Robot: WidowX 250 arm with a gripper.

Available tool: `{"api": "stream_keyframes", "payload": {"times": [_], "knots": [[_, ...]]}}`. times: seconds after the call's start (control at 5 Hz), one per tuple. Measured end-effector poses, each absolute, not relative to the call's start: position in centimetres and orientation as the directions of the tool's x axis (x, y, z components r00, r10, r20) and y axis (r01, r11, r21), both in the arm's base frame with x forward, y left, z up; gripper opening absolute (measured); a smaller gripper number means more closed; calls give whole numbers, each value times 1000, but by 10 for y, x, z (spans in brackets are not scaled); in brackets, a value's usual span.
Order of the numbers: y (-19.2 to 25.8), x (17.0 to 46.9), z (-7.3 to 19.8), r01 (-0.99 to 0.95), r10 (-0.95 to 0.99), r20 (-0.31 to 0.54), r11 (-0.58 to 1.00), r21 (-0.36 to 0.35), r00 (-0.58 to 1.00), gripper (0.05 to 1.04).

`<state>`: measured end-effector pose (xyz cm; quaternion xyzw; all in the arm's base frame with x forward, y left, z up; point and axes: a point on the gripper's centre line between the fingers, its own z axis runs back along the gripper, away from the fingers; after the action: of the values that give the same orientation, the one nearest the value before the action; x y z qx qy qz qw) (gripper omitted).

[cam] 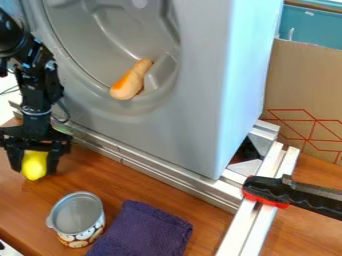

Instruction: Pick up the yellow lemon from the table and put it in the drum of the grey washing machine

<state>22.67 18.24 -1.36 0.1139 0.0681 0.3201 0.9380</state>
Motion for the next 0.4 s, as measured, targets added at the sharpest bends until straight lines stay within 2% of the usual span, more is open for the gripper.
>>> {"api": "stream_keyframes", "payload": {"times": [0.2,0.4], "knots": [[179,219,12,-564,579,-16,800,205,815,806],[168,203,46,-496,487,95,853,163,868,806]]}}
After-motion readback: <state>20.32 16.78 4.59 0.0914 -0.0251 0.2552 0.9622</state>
